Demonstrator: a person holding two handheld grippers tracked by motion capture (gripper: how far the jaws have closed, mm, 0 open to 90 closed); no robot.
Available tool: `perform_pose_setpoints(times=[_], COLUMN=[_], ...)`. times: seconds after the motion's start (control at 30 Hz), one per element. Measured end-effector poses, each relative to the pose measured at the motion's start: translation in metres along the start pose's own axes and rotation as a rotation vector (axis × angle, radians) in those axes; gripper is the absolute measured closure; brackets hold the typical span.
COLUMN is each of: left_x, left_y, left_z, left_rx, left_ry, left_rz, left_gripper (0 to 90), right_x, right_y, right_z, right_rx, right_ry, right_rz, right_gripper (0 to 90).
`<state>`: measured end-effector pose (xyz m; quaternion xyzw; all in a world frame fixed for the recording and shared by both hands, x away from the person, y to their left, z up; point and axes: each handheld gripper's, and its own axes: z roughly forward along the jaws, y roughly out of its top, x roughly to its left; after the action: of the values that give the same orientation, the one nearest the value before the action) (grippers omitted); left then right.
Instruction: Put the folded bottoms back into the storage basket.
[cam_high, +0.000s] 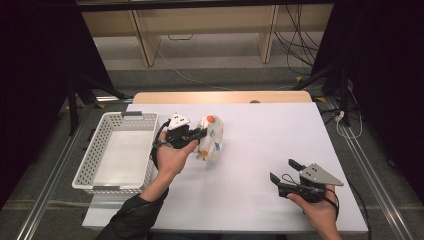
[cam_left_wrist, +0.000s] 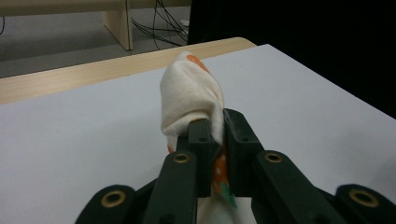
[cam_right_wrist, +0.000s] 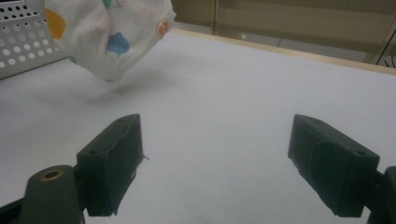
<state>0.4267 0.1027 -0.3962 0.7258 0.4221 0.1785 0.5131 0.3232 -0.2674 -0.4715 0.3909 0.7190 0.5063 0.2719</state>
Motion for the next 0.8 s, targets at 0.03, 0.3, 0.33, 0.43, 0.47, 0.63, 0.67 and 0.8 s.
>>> perform_pose_setpoints(times=[0.03, 0.3, 0.33, 0.43, 0.47, 0.63, 0.67, 0.8], left_x=[0.0002, 0.0018, 0.0022, 0.0030, 0.0034, 0.0046, 0.0047, 0.0053], left_y=[0.0001, 0.0015, 0.0017, 0.0021, 0.0022, 0.0030, 0.0031, 0.0034], left_z=[-0.0003, -0.0041, -0.0047, -0.0061, -0.0065, -0.0086, -0.0089, -0.0103], left_rx=[-0.001, -0.007, -0.007, -0.011, -0.011, -0.014, -0.015, -0.017], left_ry=[0.001, 0.003, 0.003, 0.007, 0.007, 0.011, 0.011, 0.014], left_rz=[0.000, -0.001, -0.001, -0.004, -0.002, -0.003, -0.003, -0.002], left_gripper=[81.9, 81.9, 81.9, 81.9, 81.9, 81.9, 81.9, 81.9], right_x=[-0.0001, -0.0002, -0.0002, -0.0001, -0.0001, -0.0002, -0.0002, -0.0001], right_y=[0.0001, 0.0000, 0.0000, -0.0001, 0.0001, 0.0000, 0.0001, 0.0001], right_z=[-0.0002, 0.0000, 0.0001, 0.0001, -0.0002, 0.0001, 0.0000, 0.0001], right_rx=[0.004, -0.002, -0.003, -0.001, 0.003, -0.003, -0.003, -0.003], right_ry=[0.000, 0.002, 0.001, 0.002, 0.000, 0.001, 0.002, 0.002], right_rz=[-0.001, 0.004, 0.002, 0.003, 0.001, 0.004, 0.004, 0.005], right_gripper=[18.6, 18.5, 18.5, 18.5, 18.5, 18.5, 18.4, 18.4])
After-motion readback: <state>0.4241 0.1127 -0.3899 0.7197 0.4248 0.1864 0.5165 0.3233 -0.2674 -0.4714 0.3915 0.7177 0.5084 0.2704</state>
